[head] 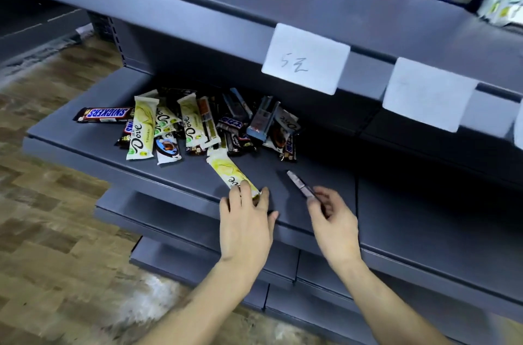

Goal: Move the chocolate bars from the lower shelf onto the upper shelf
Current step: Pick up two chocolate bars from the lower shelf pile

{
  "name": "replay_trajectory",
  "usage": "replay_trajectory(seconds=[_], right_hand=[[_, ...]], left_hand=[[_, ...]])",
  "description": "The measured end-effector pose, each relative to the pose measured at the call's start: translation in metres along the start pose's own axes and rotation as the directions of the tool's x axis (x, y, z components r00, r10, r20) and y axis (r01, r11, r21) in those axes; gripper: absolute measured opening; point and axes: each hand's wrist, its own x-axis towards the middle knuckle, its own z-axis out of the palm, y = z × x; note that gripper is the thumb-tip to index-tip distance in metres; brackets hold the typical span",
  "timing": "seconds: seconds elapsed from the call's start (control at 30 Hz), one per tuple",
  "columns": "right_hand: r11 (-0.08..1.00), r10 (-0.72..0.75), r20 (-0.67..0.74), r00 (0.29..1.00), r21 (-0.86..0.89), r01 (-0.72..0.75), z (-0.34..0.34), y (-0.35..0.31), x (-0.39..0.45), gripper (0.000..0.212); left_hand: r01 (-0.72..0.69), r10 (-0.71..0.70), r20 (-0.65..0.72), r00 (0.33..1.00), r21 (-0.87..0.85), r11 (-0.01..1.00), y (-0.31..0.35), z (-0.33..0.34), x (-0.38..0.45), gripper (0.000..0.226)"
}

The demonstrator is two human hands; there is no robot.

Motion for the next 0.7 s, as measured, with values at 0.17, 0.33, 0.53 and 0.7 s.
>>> replay_trajectory(seconds=[0.17,0.33,0.53,0.7], right_hand=[[0.998,0.056,0.024,0.998,0.039,-0.057,-0.018,0.003,0.011,0.019],[0.998,0.063,0.038,0.997,-0.021,-0.063,-0.027,0.008,0.013,0.017],[0.989,0.007,0.098,0.995,-0.147,0.008,-0.033,0.014,0.012,0.034],[0.987,0.075,-0.112,0.991,-0.135,-0.09,-0.023,0.016,0.009,0.038]], left_hand=[[-0.043,0.046,0.042,0.998,-0.052,0.998,0.012,-0.008,-0.001,0.057],[-0.037,0.076,0.148,0.986,-0.247,0.968,0.018,-0.018,0.003,0.063],[-0.058,0.166,0.233,0.958,-0.409,0.911,0.003,-0.022,0.013,0.075],[-0.084,0.198,0.235,0.952,-0.421,0.903,-0.005,-0.02,0.012,0.07]])
